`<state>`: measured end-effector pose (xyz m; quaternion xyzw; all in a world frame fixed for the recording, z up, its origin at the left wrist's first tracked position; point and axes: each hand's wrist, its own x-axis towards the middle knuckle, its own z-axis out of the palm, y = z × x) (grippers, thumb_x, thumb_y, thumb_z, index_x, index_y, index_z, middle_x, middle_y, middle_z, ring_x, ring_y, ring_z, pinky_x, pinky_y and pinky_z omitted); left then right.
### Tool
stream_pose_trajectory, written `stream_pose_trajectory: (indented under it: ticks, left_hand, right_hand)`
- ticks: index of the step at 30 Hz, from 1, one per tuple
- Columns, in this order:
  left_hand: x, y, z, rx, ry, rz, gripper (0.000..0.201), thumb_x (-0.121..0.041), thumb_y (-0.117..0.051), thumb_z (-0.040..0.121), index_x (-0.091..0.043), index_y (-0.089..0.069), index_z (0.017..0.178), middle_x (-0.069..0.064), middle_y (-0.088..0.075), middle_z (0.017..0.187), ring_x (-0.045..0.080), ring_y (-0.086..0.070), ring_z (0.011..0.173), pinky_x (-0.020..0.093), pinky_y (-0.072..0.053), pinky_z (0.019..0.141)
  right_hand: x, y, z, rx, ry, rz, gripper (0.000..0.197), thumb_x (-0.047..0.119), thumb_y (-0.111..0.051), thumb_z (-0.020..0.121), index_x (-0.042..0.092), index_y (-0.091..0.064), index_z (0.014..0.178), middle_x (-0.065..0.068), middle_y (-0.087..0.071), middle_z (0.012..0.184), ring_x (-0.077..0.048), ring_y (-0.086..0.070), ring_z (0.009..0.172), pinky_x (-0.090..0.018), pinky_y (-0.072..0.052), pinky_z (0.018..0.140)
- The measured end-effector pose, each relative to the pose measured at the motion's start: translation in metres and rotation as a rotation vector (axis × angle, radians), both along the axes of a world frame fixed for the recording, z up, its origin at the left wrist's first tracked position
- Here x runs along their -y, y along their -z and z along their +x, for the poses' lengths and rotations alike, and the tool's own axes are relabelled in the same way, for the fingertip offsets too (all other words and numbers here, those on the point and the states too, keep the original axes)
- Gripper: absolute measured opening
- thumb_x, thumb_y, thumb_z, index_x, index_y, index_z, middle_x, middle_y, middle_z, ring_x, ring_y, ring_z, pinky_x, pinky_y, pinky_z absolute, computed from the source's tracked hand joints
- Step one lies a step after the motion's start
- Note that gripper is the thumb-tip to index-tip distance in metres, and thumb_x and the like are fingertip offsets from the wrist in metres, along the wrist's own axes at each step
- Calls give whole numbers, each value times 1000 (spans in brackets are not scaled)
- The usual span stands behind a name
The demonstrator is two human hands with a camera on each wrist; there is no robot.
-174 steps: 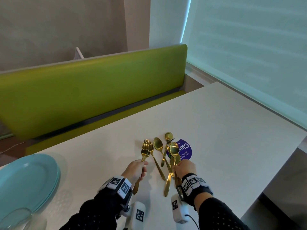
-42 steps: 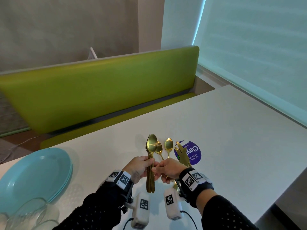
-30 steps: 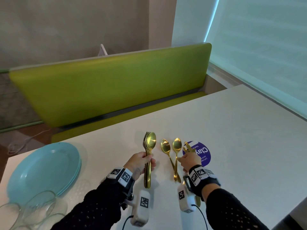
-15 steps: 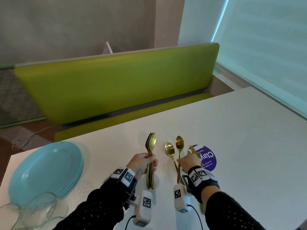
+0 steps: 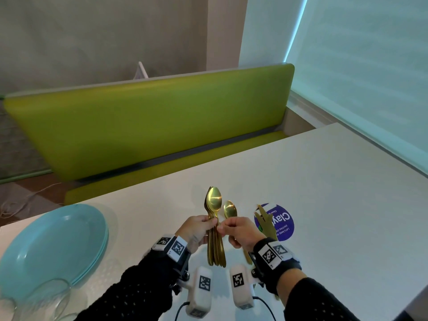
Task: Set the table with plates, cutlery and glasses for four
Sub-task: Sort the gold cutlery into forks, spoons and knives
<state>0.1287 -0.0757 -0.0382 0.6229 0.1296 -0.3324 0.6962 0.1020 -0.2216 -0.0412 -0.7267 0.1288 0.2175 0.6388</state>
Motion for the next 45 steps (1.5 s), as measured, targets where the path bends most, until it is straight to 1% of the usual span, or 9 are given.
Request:
stream_pose_trajectory:
  ticks: [10,15,17,20,27,34,36,39,45]
  left_hand:
    - [-2,5,1,2,22,81,10,-12,-59,91,-3,-64,91,9,-67,74,17,-65,65,29,-55,64]
    - [-5,6,4,-46,-75,70,8,-7,-56,92,-4,-59,85,8,-67,77,8,-66,51,25,-56,56]
    - [-8,6,5,-54,-90,68,8,-7,-55,93,-4,-59,86,8,-66,78,8,-66,50,24,-56,56]
    - [-10,7,3,-53,-97,61,10,-7,-55,93,-4,-60,85,8,-66,78,9,-66,54,24,-56,56]
    - [-11,7,0,-54,-105,52,7,-6,-57,92,-2,-61,89,9,-67,79,12,-66,58,27,-57,62]
    - [-13,4,-2,-55,-128,40,7,-5,-56,92,-2,-60,89,10,-66,79,18,-64,67,31,-56,68]
    - [-14,4,-2,-56,-141,41,6,-5,-55,92,-2,-60,88,10,-66,79,18,-64,67,29,-56,64]
    - [-13,1,-2,-41,-149,48,8,-6,-55,92,-3,-60,87,10,-66,80,17,-63,68,26,-56,60]
    - [-10,-4,-7,-8,-108,23,9,-10,-56,92,-4,-63,91,10,-68,84,17,-65,75,27,-55,65]
  right_hand:
    - [-1,3,3,54,-31,-247,10,16,-68,83,18,-69,73,5,-65,67,-5,-44,43,-15,-36,42]
    - [29,14,16,25,42,-668,15,25,-64,86,24,-61,71,6,-62,75,-11,-58,73,-26,-55,76]
    - [31,20,18,-24,6,-794,13,30,-62,87,18,-68,84,4,-63,81,-14,-60,81,-29,-54,85]
    - [23,31,20,-105,-73,-917,29,36,-62,86,11,-67,100,-3,-69,97,-18,-64,90,-28,-53,83]
    - [10,41,21,-187,-20,-1022,24,23,-58,88,6,-63,104,-8,-69,103,-22,-66,96,-23,-45,67]
    - [5,35,19,-173,-37,-901,30,28,-54,90,6,-64,110,-9,-66,112,-23,-62,106,-26,-47,80]
    - [3,28,19,-109,-3,-798,22,30,-54,92,13,-67,92,-3,-68,91,-18,-64,85,-27,-49,73]
    - [-2,10,13,-2,151,-336,17,23,-58,91,18,-62,75,0,-57,65,-11,-48,52,-21,-43,49]
    - [-10,-12,-5,-24,98,53,14,11,-56,92,10,-64,80,1,-61,66,-9,-39,46,-18,-31,42]
